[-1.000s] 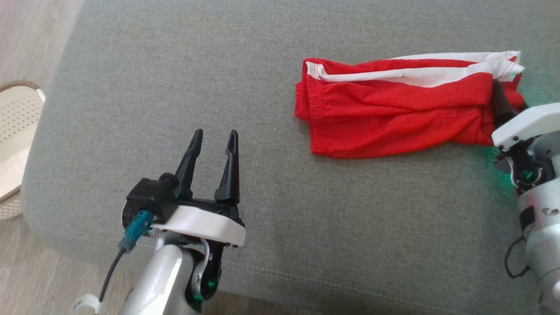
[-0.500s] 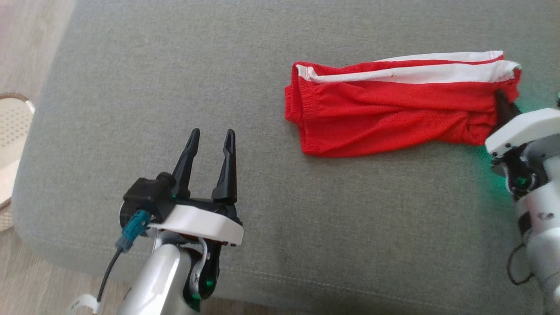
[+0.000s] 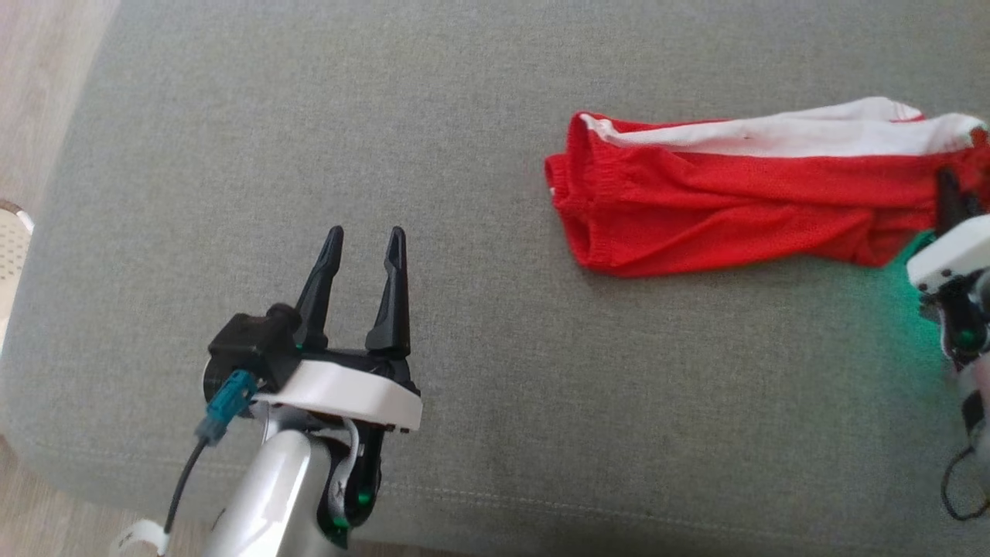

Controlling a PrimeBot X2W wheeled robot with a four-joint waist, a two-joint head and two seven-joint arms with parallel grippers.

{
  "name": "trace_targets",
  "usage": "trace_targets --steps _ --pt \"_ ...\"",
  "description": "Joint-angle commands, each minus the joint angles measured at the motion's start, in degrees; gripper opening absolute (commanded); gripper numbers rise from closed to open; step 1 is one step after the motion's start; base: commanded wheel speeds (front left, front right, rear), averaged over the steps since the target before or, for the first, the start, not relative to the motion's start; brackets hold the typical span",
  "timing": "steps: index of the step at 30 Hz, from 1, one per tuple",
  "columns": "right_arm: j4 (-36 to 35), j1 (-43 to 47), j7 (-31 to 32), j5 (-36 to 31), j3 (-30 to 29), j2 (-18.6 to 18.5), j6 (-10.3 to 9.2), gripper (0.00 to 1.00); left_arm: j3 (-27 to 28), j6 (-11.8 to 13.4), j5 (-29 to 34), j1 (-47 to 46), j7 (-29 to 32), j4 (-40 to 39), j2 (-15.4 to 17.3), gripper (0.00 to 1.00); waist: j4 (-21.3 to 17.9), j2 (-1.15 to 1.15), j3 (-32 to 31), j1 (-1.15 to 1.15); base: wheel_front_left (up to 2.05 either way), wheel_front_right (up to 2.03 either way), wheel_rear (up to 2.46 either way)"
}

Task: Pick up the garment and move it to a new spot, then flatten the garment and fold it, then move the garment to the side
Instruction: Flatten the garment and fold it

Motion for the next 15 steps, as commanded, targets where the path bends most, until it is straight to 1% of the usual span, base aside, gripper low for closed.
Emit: trace_targets --steps 1,7,15 --pt "-0.41 -0.30 -1.83 -0.78 0.08 -1.91 -0.05 0.00 1.79 -0.16 -0.26 -1.30 -0.69 -1.38 0.20 1.00 -0.16 0.00 -0.88 0.00 0.00 0.00 0.00" --pt "-0.97 -1.40 -3.18 -0.70 0.31 -0.57 -0.05 0.00 2.61 -0.52 -0.42 -0.15 -0.69 -1.09 0.20 1.00 -0.27 0.00 -2.93 0.00 0.00 0.00 0.00" --pt "-7.69 -2.49 -3.36 -0.64 3.73 2.86 -0.05 0.00 3.36 -0.95 -0.56 1.07 -0.69 -1.28 0.20 1.00 1.14 0.00 -5.03 0.00 0.00 0.00 0.00"
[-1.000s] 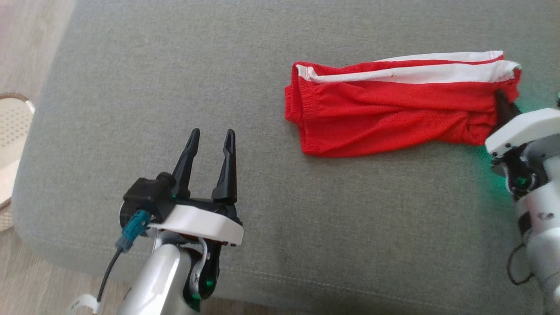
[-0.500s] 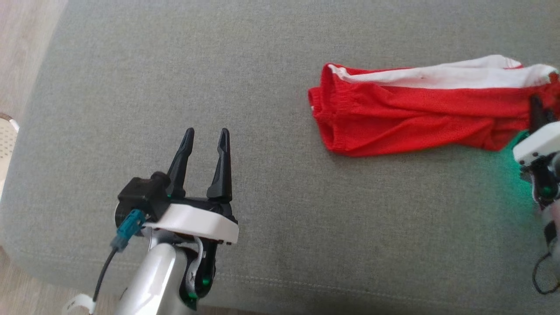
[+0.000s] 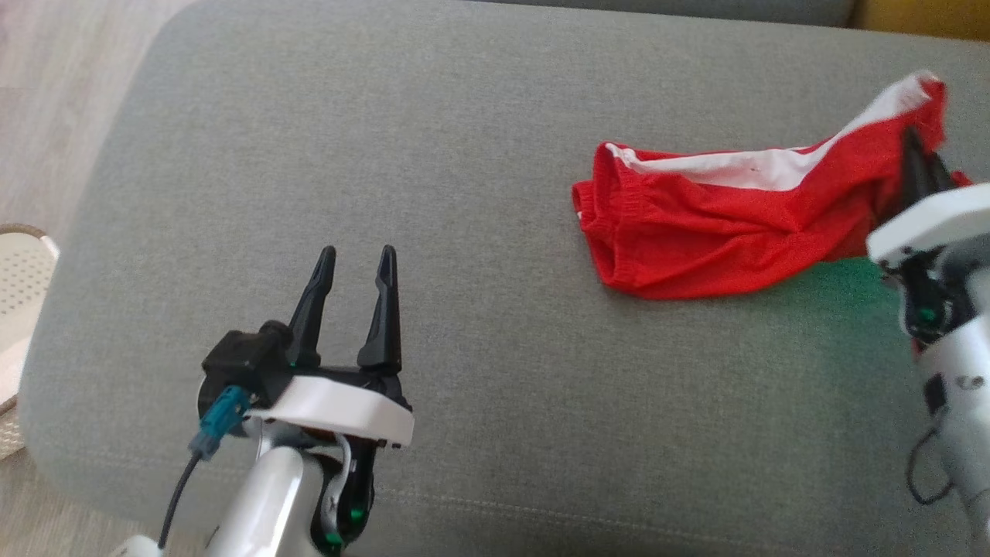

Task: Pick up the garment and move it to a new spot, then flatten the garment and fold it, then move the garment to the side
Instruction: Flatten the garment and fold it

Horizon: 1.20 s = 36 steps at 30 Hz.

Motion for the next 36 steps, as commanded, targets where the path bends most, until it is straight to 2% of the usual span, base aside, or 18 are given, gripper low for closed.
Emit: trace_targets --steps 1,14,24,25,26,27,31,36 --pt "-3.22 -2.00 -0.33 -0.17 1.74 0.83 -0.05 0.00 2.22 -0.39 -0.57 -0.82 -0.69 -1.75 0.20 1.00 0.69 0.00 -0.52 0.00 0.00 0.00 0.00" --pt "-13.38 0.94 4.85 -4.13 10.19 8.90 -0.05 0.00 3.01 -0.59 -1.31 1.50 -0.69 -1.94 0.20 1.00 4.96 0.00 -2.34 0.00 0.00 0.00 0.00" --pt "-10.34 3.82 8.88 -13.14 13.70 12.41 -0.05 0.00 2.01 -0.20 -2.51 1.78 -0.69 -2.31 0.20 1.00 8.09 0.00 -1.18 0.00 0.00 0.00 0.00" --pt "-9.91 3.97 8.83 -13.63 13.86 12.76 -0.05 0.10 1.92 -0.14 -2.66 1.80 -0.69 -2.30 0.20 1.00 8.27 0.00 -1.04 0.00 0.00 0.00 0.00" --pt "-9.44 4.08 8.61 -14.11 13.81 13.09 -0.05 0.50 1.83 -0.12 -2.78 1.82 -0.69 -2.26 0.20 1.00 8.41 0.00 -0.94 0.00 0.00 0.00 0.00" --pt "-8.87 4.14 8.50 -14.54 13.67 13.44 -0.05 1.00 1.73 -0.10 -2.86 1.84 -0.69 -2.20 0.20 1.00 8.56 0.00 -0.86 0.00 0.00 0.00 0.00" --pt "-8.42 4.29 8.40 -15.18 15.36 14.77 -0.05 1.00 1.45 0.02 -3.13 1.83 -0.69 -2.09 0.20 1.00 8.89 0.00 -0.68 0.00 0.00 0.00 0.00" --pt "-11.89 5.18 10.15 -10.67 21.24 15.51 -0.05 1.00 1.88 0.11 -2.92 2.13 -0.69 -1.70 0.20 1.00 7.79 0.00 -1.35 0.00 0.00 0.00 0.00"
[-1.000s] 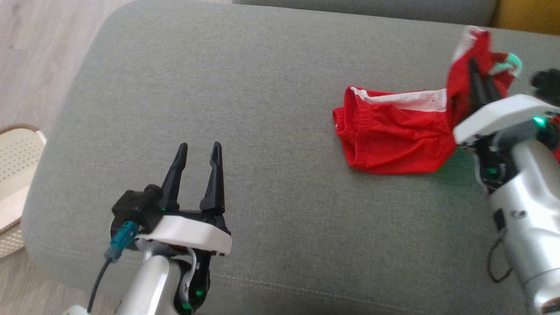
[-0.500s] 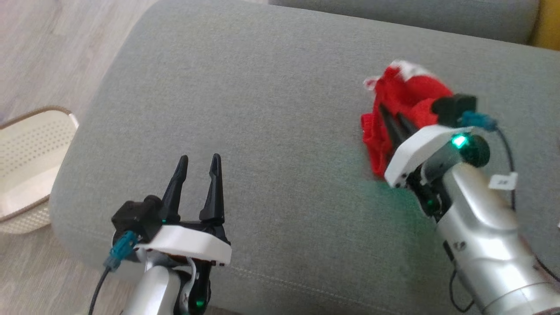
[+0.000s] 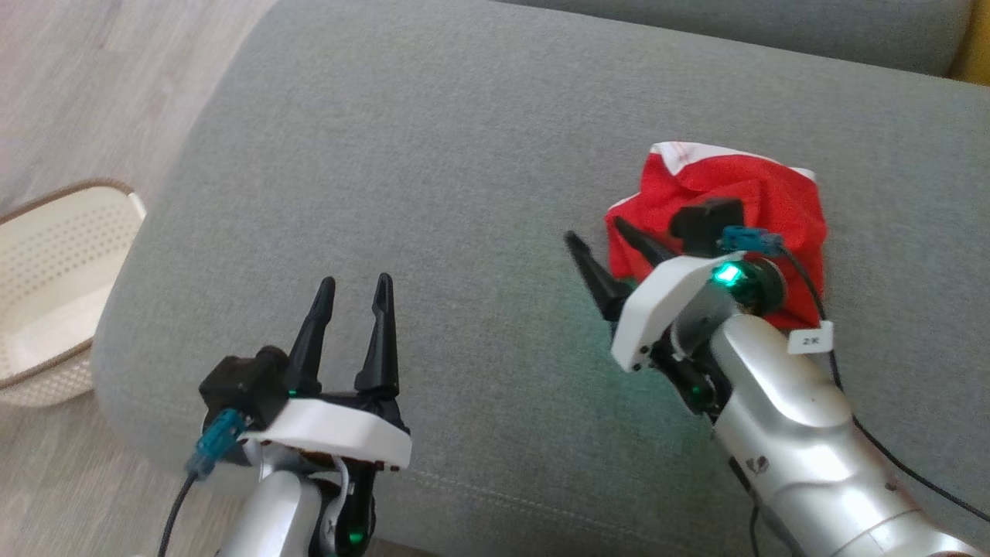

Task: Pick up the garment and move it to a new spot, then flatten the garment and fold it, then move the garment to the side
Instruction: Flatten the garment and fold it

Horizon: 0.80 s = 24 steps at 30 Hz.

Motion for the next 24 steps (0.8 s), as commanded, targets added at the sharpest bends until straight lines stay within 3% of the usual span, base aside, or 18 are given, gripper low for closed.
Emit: trace_targets --steps 1,6,11,19,24 --pt "-3.29 -0.08 0.20 1.28 2.18 1.35 -0.05 1.00 1.98 0.05 0.12 -1.02 -0.69 -1.51 0.17 1.00 -0.92 0.00 -0.53 0.00 0.00 0.00 0.00" --pt "-7.42 -0.94 -0.27 3.20 3.02 0.84 -0.05 1.00 3.14 -0.43 0.59 -1.04 -0.69 -1.53 0.17 1.00 -3.87 0.00 -1.98 0.00 0.00 0.00 0.00" --pt "-11.67 -1.54 -2.53 1.01 0.70 -3.68 -0.05 1.00 4.75 -0.98 0.66 -1.34 -0.69 -2.31 0.17 1.00 -7.67 0.00 -3.24 0.00 0.00 0.00 0.00" --pt "-17.32 3.53 -7.89 -3.04 -7.88 -10.95 -0.05 1.00 6.71 -1.72 0.21 -2.17 -0.69 -4.58 0.17 1.00 -13.05 0.00 -3.84 0.00 0.00 0.00 0.00" --pt "-19.53 9.32 -12.15 -6.11 -14.68 -13.13 -0.05 1.00 7.63 -1.91 0.41 -2.37 -0.69 -5.40 0.17 1.00 -15.26 0.00 -3.71 0.00 0.00 0.00 0.00"
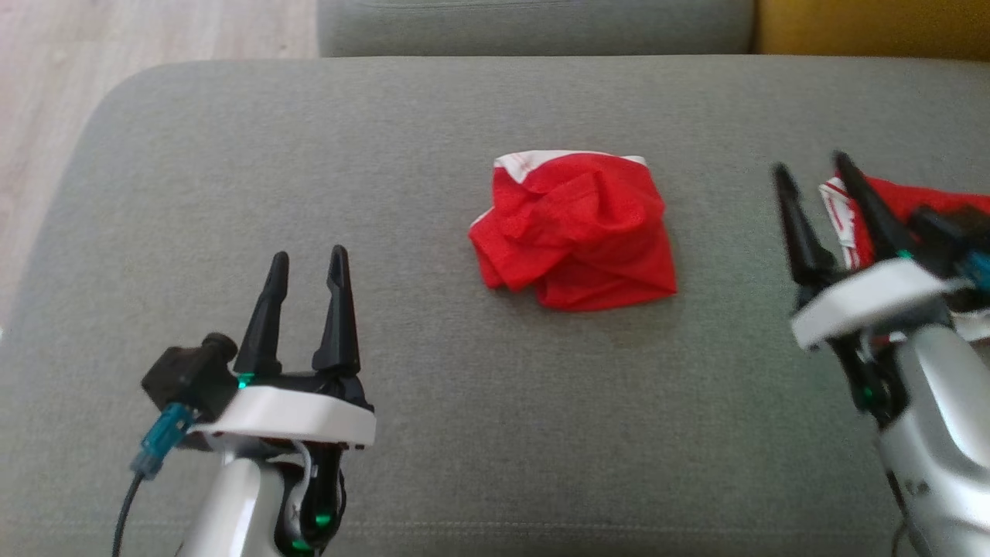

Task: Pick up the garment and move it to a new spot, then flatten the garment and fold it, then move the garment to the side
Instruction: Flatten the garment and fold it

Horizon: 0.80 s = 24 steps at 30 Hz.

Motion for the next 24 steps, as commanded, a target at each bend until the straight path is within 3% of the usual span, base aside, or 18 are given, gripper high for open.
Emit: trace_targets --steps 1,10,19,20,21,24 --pt "-2.43 -0.35 -1.03 -0.68 0.07 -0.35 -0.05 1.00 2.28 -0.19 0.38 -2.25 -0.69 -2.29 0.18 1.00 -0.67 0.00 0.12 0.00 0.00 0.00 0.00" --pt "-5.43 9.05 -5.72 -7.53 -9.96 3.14 -0.05 1.00 2.83 -0.13 1.83 -0.58 -0.69 -3.62 0.18 1.00 -3.31 0.00 0.73 0.00 0.00 0.00 0.00" --pt "-7.32 9.36 -5.75 -10.39 -10.44 3.98 -0.05 1.00 1.97 -0.09 2.04 -0.93 -0.69 -3.93 0.18 1.00 -2.27 0.00 1.95 0.00 0.00 0.00 0.00" --pt "-7.52 8.92 -5.47 -10.29 -9.77 3.69 -0.05 0.67 1.77 -0.16 2.00 -1.13 -0.69 -3.93 0.18 1.00 -1.86 0.00 2.26 0.00 0.00 0.00 0.00" --pt "-7.80 8.34 -5.33 -10.20 -9.06 3.33 -0.05 0.00 1.61 -0.16 1.94 -1.32 -0.69 -3.93 0.18 1.00 -1.41 0.00 2.59 0.00 0.00 0.00 0.00" --pt "-8.37 6.16 -4.30 -9.66 -6.11 2.11 -0.05 0.00 0.98 -0.03 1.72 -1.69 -0.69 -3.95 0.18 1.00 0.19 0.00 3.62 0.00 0.00 0.00 0.00"
